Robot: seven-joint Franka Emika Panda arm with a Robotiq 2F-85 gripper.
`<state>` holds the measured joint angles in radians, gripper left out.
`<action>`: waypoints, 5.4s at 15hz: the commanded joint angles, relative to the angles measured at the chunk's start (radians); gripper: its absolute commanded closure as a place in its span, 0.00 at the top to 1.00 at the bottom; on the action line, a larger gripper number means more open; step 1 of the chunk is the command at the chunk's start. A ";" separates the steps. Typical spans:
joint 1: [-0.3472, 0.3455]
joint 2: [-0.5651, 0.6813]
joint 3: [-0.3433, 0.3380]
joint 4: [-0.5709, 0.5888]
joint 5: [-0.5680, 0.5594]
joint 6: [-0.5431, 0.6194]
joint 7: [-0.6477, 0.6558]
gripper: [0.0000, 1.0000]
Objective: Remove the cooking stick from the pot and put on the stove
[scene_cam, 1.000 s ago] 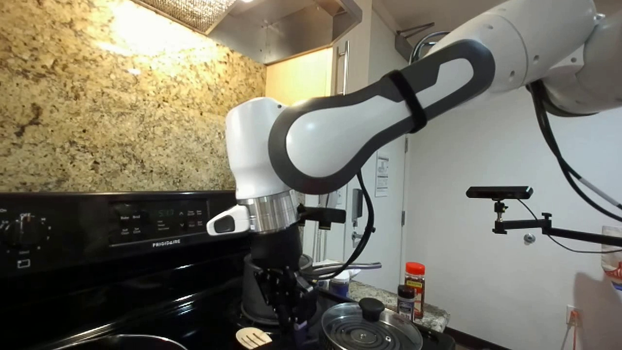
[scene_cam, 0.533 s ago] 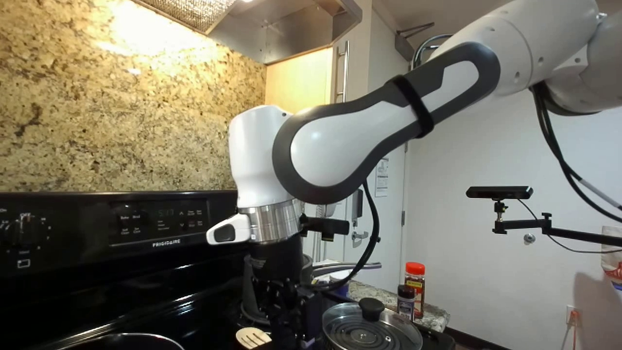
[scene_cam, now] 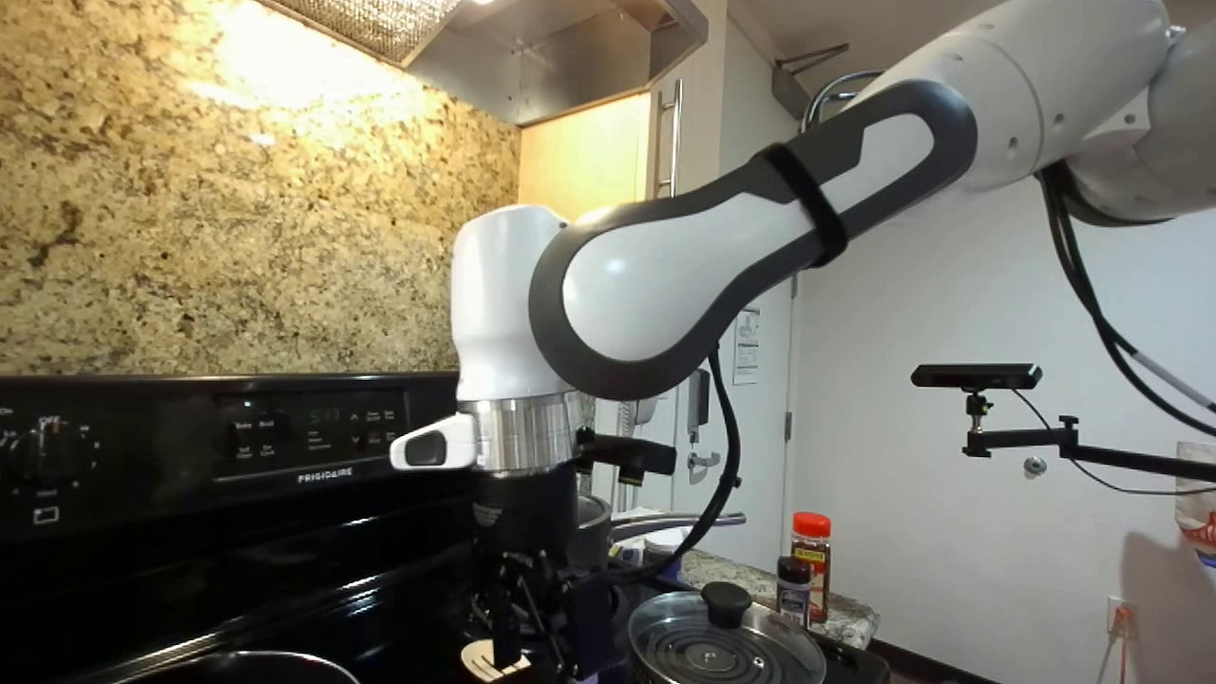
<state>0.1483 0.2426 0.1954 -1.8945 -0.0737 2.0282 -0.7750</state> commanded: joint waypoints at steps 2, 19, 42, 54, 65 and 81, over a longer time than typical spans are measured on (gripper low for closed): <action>-0.012 -0.011 0.007 -0.065 0.086 0.188 0.040 1.00; -0.014 -0.014 0.016 -0.150 0.088 0.358 0.130 0.09; -0.015 -0.072 0.040 -0.172 0.088 0.073 -0.159 0.07; 0.010 -0.023 0.049 -0.120 0.065 0.003 -0.310 0.08; 0.031 -0.013 0.062 -0.093 0.067 0.017 -0.343 0.32; 0.020 -0.024 0.040 -0.056 0.127 0.025 -0.255 1.00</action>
<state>0.1734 0.2292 0.2339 -1.9627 0.0228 2.0607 -1.0789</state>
